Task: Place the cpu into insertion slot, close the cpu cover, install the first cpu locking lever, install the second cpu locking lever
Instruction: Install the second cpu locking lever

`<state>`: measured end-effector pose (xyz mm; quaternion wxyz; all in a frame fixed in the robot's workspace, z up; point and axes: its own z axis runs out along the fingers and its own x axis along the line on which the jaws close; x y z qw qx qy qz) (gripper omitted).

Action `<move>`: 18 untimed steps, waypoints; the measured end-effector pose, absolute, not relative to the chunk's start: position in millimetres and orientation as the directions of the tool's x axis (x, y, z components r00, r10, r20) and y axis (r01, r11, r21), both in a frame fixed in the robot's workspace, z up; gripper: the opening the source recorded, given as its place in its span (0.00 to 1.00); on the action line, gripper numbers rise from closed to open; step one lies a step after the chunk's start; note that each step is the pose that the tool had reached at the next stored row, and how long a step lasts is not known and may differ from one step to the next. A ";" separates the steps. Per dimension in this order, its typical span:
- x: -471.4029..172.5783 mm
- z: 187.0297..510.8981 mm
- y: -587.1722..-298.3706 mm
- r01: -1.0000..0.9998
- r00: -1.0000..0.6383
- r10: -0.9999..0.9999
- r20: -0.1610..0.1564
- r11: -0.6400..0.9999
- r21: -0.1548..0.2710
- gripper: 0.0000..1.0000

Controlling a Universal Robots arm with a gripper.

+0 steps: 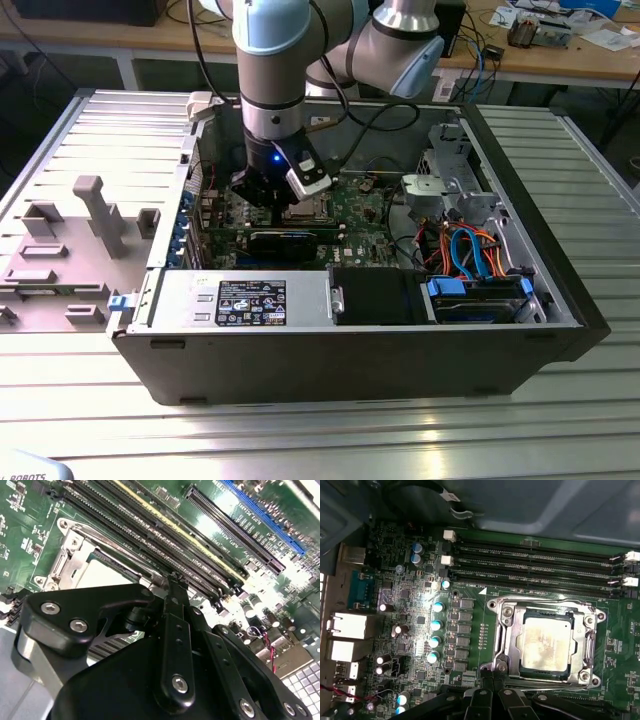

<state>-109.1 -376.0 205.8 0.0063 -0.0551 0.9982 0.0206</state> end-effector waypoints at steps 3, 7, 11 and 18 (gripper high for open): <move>-109.3 211.2 -375.8 -0.115 -0.993 -0.115 -0.018 0.993 0.040 0.11; -109.5 227.0 -375.9 -0.119 -0.993 -0.118 -0.018 0.992 0.033 0.11; -109.1 236.2 -375.9 -0.120 -0.993 -0.120 -0.018 0.992 0.029 0.11; -106.6 236.8 -385.2 -0.120 -0.993 -0.120 -0.014 0.992 0.035 0.11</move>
